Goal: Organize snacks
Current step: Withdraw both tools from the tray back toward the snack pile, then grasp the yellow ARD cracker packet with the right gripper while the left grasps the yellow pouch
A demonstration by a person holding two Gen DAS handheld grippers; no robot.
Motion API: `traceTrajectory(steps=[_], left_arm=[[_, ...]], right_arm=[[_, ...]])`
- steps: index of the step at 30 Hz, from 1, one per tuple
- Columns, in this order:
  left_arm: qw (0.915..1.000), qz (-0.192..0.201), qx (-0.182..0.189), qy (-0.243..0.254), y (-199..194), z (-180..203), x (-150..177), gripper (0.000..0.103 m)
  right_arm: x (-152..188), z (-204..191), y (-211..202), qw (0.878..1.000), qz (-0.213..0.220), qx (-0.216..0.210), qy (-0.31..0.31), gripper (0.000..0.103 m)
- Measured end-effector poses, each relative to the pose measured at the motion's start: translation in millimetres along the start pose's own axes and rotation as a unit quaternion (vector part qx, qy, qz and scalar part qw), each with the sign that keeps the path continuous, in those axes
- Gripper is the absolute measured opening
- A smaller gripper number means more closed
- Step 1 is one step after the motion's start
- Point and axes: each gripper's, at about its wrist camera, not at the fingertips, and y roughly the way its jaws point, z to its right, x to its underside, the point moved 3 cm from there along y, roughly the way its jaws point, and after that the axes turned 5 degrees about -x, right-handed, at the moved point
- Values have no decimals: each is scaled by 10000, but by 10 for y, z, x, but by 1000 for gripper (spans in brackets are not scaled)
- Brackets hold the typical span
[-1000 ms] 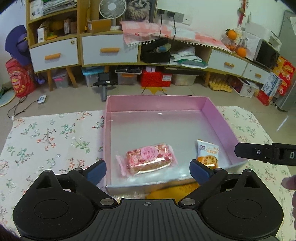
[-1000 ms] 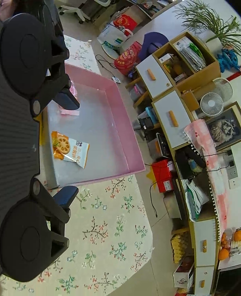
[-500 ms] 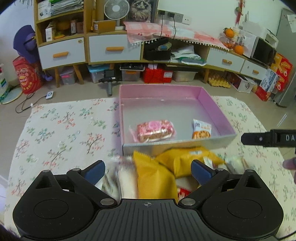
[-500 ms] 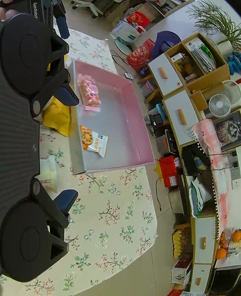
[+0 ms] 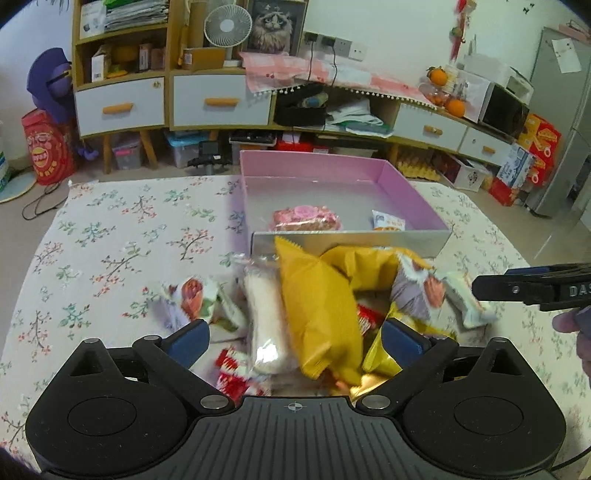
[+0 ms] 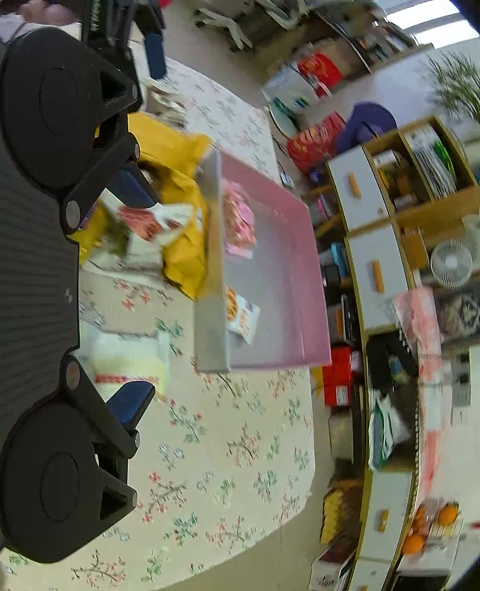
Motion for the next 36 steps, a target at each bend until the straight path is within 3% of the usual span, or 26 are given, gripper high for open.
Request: traceTrajectory(steps=[8,14,22,29,36], left_arm=[[9990,322,107,281,-52,30,188,100],[9962,597,228,587,-98,177,195,99],[9939,691,263,821,-41,316,162,96],[9950,541,255,805,125,386,109,84],[9953,346,-88,897,333,438,88,71]], right_arm=[[243,-200,-31,9965,320,-330,-692,77],[393,-414,45,9850,347,-621,-1574,76],[484,-596,184,9739,141,-906,-2076,64],[498,-556,295,9737,56,-766,-2146,49],[588,-561,371,9696,-72,-566,-2381,37]])
